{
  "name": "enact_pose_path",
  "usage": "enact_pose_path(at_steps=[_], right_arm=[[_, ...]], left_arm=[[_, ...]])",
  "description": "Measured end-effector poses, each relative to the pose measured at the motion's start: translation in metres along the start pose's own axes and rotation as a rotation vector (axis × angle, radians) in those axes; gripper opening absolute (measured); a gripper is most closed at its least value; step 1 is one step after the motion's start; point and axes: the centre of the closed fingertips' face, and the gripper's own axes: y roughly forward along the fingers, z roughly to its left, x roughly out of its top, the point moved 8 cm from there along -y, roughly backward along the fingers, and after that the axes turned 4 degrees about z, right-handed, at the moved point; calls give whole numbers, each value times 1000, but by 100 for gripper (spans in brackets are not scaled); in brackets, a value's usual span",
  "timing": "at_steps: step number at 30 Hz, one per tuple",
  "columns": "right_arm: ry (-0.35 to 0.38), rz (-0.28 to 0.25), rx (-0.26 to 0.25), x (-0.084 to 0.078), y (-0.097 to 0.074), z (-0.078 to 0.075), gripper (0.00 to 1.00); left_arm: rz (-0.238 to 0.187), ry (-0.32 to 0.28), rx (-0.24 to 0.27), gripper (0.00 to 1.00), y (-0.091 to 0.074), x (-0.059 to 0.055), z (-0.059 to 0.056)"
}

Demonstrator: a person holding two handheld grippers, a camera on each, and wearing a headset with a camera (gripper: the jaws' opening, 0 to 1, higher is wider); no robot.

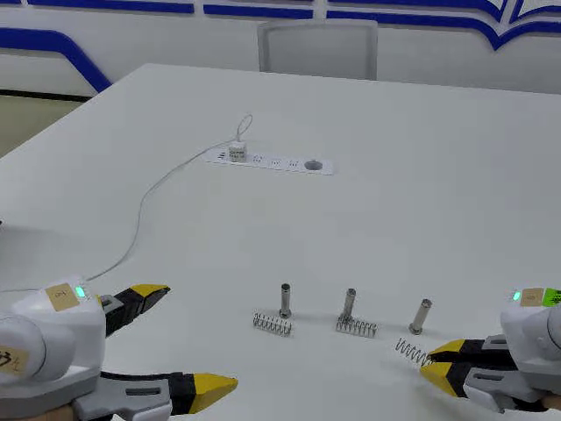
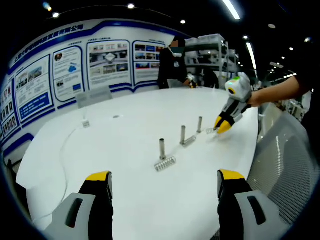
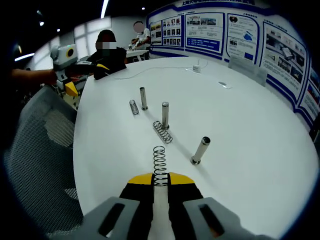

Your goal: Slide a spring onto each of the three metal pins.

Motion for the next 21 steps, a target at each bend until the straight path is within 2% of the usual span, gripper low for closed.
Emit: enact_pose_path(at_steps=[6, 10, 14, 16, 18, 21], right_arm=[[-81, -10, -3, 12, -11, 9, 10], [-113, -39, 3, 24, -20, 17, 10], [-143, -61, 9, 33, -27, 23, 10], [-150, -76, 16, 38, -31, 27, 10], [-169, -80, 16, 42, -33, 30, 10], [-180, -94, 13, 47, -37, 33, 10]], left_arm=[[-52, 22, -48, 83, 5, 24, -5], [-76, 46, -127, 78, 12, 40, -17], [-84, 63, -179, 75, 17, 51, -27], [-100, 90, -188, 75, 20, 58, -31], [-104, 182, -157, 72, 23, 65, -32], [-101, 182, -201, 69, 27, 69, -38]])
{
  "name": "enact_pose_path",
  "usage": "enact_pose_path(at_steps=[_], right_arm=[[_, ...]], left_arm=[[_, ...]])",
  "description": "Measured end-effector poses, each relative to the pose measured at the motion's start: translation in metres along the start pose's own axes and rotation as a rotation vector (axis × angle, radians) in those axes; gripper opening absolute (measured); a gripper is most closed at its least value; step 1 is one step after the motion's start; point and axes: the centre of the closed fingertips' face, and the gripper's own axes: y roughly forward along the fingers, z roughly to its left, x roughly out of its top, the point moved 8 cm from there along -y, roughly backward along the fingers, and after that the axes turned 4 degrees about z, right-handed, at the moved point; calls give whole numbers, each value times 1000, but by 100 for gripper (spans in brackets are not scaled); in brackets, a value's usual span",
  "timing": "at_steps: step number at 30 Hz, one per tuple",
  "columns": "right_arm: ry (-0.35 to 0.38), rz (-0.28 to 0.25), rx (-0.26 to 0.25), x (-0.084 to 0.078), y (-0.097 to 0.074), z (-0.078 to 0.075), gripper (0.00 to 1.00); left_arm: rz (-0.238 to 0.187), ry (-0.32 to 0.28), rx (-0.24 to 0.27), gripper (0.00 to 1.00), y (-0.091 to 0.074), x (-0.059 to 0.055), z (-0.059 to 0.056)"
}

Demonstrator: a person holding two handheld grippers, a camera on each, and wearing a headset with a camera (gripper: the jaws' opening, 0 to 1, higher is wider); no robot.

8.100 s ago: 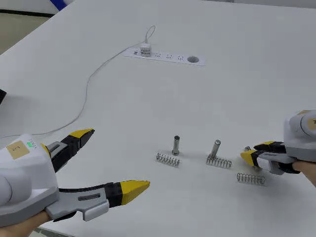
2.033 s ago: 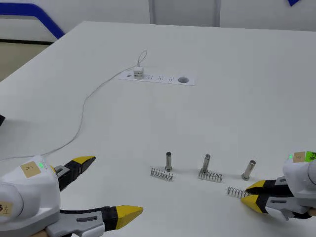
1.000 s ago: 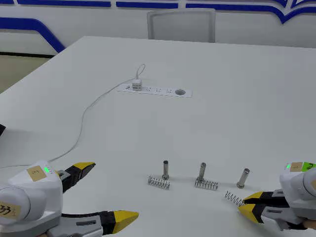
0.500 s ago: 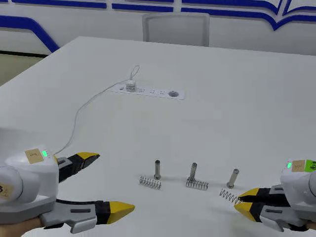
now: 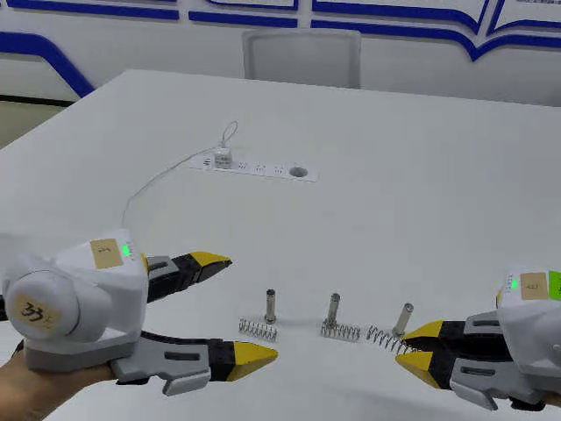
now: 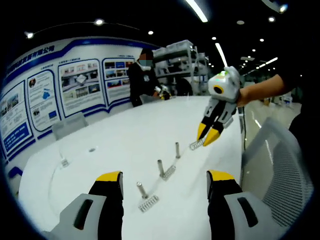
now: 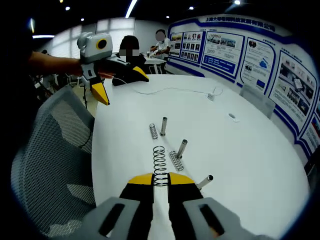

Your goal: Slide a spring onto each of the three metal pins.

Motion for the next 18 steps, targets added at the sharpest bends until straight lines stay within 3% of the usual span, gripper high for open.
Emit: enact_pose_path(at_steps=[5, 9, 18], right_arm=[[-18, -10, -1, 6, -2, 5, 10], [-44, -7, 7, 10, -2, 11, 10], [-78, -29, 21, 23, -5, 19, 10]], left_arm=[[36, 36, -75, 62, 15, 0, -7], [38, 38, -124, 59, 26, 0, -14], [22, 46, -172, 51, 41, 8, -18]])
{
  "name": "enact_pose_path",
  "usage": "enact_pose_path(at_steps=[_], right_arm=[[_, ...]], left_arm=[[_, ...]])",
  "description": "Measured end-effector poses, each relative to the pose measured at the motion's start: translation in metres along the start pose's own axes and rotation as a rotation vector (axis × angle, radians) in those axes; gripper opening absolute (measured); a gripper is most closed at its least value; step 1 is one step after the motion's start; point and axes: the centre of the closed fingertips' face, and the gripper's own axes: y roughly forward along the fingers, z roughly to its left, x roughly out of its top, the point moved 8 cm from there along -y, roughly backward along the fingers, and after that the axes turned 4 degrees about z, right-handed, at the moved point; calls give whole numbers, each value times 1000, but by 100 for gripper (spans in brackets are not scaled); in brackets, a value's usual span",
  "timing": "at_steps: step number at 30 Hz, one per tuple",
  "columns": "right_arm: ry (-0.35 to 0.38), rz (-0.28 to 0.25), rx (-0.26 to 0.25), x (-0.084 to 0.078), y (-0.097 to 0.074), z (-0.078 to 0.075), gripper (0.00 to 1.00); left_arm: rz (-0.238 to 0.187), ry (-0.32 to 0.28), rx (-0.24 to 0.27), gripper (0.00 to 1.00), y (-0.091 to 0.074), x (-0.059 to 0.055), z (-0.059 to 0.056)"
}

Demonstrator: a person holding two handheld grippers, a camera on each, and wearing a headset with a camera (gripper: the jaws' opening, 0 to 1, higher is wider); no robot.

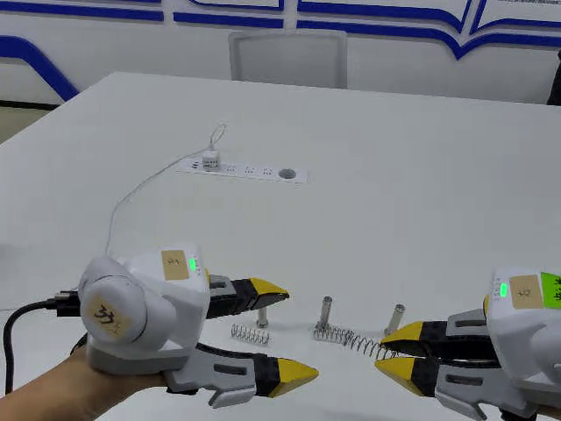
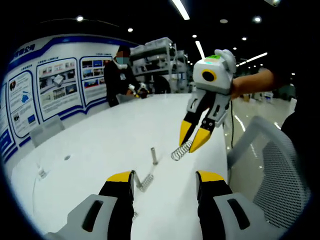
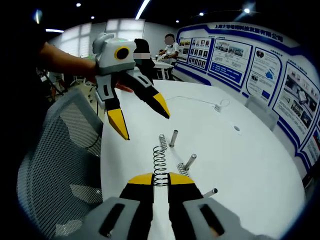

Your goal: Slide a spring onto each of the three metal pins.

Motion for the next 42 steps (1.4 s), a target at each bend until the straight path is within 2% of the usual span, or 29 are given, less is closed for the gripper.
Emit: enact_pose_path(at_steps=[6, 11, 13, 17, 23, 30, 34, 36, 42], right_arm=[[-40, -2, 5, 9, 2, 3, 10], [-109, 17, 9, 13, 6, 5, 10], [-109, 13, 14, 15, 6, 6, 10], [-132, 2, 25, 21, 7, 9, 10], [-195, 25, 46, 23, 11, 15, 10], [-231, 34, 67, 27, 13, 19, 10], [-243, 29, 87, 30, 15, 20, 10], [-256, 36, 83, 31, 17, 19, 10], [-256, 41, 85, 32, 18, 18, 10]], left_arm=[[7, 20, -14, 50, 7, 3, -2], [29, 47, -40, 44, 13, 3, -5], [33, 43, -45, 42, 14, 3, -6], [34, 52, -65, 36, 14, 4, -8], [47, 81, -93, 27, 15, 6, -12], [80, 121, -139, 16, 18, 5, -20], [93, 137, -139, 17, 19, 4, -20], [103, 164, -137, 13, 19, 4, -22], [111, 195, -111, 12, 18, 4, -21]])
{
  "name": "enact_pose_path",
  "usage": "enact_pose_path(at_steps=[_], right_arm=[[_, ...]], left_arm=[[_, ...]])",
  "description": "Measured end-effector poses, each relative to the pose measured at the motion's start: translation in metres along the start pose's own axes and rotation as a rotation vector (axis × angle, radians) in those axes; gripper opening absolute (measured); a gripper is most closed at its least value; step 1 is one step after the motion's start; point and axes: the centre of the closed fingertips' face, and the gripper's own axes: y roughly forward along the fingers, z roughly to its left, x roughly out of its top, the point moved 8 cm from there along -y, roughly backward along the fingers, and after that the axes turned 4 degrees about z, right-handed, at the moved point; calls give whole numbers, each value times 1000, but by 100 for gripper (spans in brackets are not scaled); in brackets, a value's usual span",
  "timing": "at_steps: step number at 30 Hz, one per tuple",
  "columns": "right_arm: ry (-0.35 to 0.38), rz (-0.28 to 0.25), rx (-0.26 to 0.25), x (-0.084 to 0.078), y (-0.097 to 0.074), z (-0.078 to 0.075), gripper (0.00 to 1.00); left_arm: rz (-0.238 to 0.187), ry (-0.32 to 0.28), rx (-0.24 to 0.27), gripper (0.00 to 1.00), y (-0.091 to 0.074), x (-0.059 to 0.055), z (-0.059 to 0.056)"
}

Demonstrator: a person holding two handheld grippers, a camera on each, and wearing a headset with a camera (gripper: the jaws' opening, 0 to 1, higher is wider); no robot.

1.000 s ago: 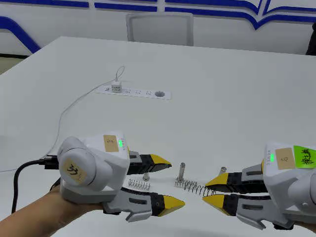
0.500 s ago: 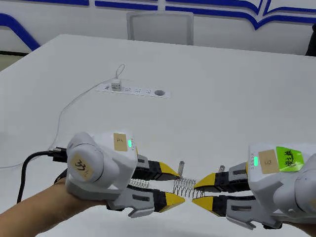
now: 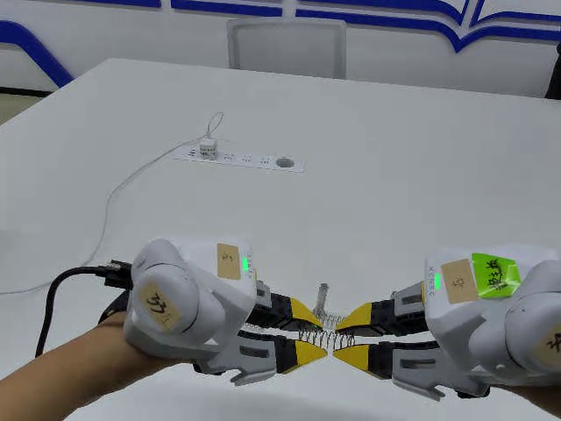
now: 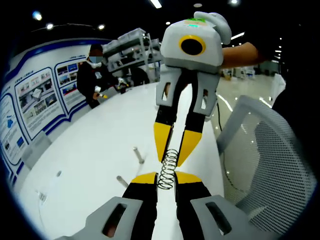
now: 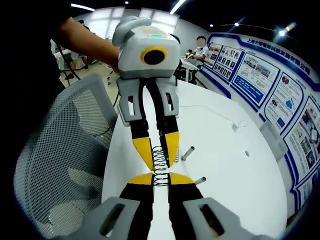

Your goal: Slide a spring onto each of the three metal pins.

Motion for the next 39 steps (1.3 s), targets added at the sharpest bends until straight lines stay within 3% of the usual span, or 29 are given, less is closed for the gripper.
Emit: enact_pose_path(at_steps=[5, 7, 12, 19, 28, 31, 34, 39], right_arm=[[-18, 11, -5, 0, 0, 2, 11], [-23, 13, -10, 0, 0, 3, 11], [-10, -19, -13, 0, -2, 1, 12], [-4, -17, -14, -4, 0, 0, 14], [46, -31, 21, -8, -1, 0, 12], [76, -53, 42, -7, -3, 0, 12], [133, -119, 66, -3, -8, 0, 11], [184, -174, 74, 0, -13, -4, 12]], left_arm=[[7, 48, 10, 10, 1, 0, -4], [1, 119, 24, 10, 0, 2, -3], [-6, 103, 24, 10, -2, 2, -4], [-37, 87, 24, 10, -4, 6, -3], [-21, 103, 12, 10, -2, 4, -5], [-19, 100, 7, 10, -2, 4, -6], [-19, 94, 7, 10, -4, 3, -6], [-39, 65, 24, 10, -6, 4, -3]])
